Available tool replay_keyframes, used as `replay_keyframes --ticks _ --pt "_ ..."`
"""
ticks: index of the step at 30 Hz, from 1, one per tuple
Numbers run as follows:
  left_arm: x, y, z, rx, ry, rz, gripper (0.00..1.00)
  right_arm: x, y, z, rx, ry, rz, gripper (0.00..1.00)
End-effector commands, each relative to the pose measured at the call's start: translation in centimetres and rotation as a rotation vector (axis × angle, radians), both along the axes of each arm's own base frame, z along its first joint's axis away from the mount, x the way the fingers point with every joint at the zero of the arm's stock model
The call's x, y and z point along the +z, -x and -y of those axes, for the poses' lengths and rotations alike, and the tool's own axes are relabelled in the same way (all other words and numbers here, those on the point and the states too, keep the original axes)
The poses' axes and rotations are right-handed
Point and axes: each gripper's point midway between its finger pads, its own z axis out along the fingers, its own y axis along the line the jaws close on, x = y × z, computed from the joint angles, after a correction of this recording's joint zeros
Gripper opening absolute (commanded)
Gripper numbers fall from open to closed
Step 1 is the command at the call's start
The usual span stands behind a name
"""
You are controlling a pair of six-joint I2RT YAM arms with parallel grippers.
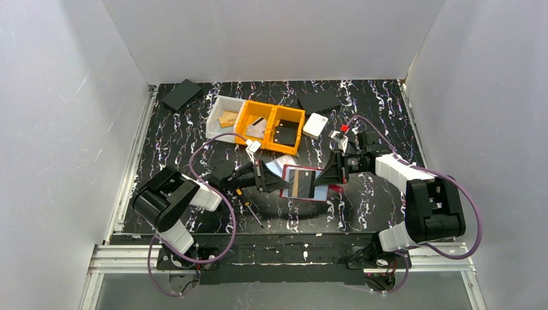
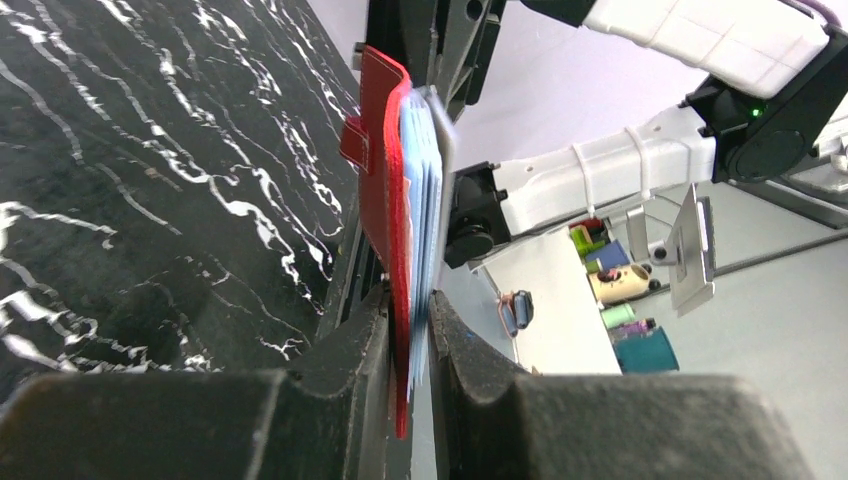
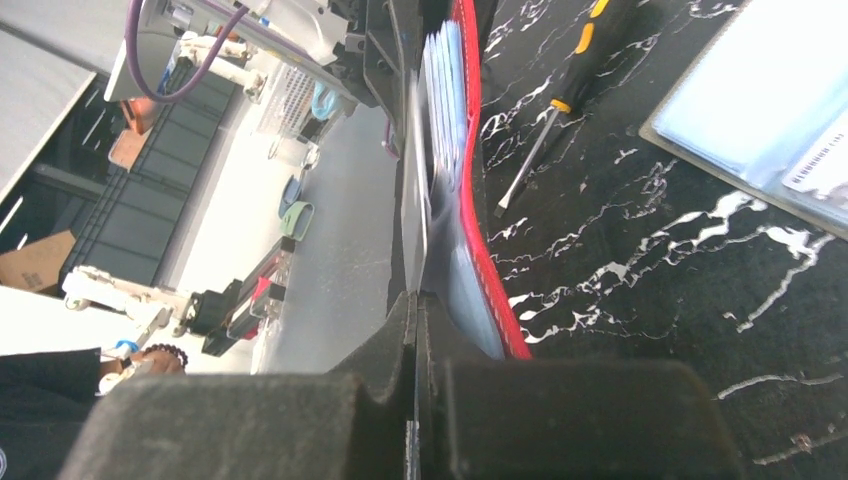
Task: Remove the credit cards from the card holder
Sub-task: Remove the credit card from the card holder.
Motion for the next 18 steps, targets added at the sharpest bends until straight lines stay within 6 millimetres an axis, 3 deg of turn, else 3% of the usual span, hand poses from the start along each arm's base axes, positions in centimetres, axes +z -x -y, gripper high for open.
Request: replay_keyframes --ticks 1,12,18 --pt "0.8 -0.3 -1.9 0.021 0.014 0.032 0.0 1.1 -1.6 1.0 -0.044 -0.024 0.023 0.04" --pt "0.3 -0.2 -1.7 -0.002 0.006 0.016 0.0 1.1 -1.8 1.0 -0.046 -0.025 0.04 0.01" --pt "-3.0 -0.4 -1.9 0.018 -0.056 -0.063 0.0 0.0 -3.7 2.3 -0.158 0.068 0.082 0.01"
